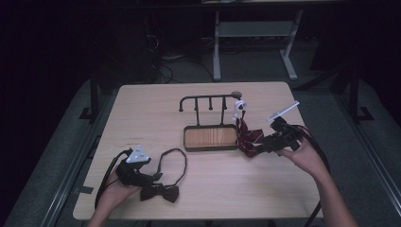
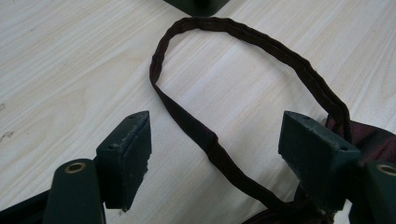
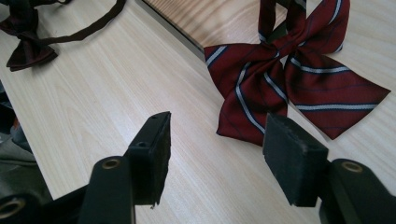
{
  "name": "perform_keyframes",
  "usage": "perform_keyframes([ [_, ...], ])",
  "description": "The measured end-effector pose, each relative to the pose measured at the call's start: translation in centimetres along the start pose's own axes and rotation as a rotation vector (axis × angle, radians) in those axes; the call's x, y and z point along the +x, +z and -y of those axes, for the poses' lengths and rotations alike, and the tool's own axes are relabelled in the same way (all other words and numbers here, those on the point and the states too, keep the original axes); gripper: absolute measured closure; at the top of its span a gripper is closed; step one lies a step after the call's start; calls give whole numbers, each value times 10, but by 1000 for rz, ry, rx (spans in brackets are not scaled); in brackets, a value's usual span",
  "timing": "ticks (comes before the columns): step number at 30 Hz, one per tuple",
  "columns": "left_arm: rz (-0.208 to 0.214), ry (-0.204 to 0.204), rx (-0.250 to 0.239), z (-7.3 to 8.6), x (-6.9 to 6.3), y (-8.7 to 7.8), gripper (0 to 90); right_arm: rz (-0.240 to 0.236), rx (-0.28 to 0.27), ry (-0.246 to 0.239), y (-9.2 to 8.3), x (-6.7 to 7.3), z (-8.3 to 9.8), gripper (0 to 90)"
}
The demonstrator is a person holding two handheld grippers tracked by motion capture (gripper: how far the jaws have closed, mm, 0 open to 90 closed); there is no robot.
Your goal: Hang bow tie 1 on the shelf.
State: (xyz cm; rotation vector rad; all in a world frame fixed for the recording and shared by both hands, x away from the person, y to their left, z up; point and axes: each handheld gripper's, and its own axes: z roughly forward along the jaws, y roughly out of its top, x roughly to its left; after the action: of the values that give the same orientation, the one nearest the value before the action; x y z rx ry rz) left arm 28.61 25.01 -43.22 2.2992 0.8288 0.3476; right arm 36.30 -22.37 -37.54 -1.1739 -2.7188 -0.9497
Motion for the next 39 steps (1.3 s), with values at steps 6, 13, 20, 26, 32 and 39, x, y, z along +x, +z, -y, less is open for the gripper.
perform_keyframes([
  [6, 1, -3, 4, -1, 0, 1, 260, 6, -4, 3, 2, 3, 7, 380],
  [13, -3, -1, 2, -2, 2, 0, 260, 5, -10, 8, 3, 5, 15, 368],
  [20, -4, -3, 5, -8, 3, -1, 263, 11, -2, 5, 10, 9, 26, 364],
  [26, -11, 9, 17, -17, 7, -2, 271, 15, -11, 2, 16, 12, 36, 364],
  [32, -12, 29, 49, -30, 13, 2, 324, 27, -25, -8, 20, 15, 46, 364],
  [39, -16, 20, 92, -41, 22, 11, 416, 36, -5, -10, 28, 19, 56, 362],
])
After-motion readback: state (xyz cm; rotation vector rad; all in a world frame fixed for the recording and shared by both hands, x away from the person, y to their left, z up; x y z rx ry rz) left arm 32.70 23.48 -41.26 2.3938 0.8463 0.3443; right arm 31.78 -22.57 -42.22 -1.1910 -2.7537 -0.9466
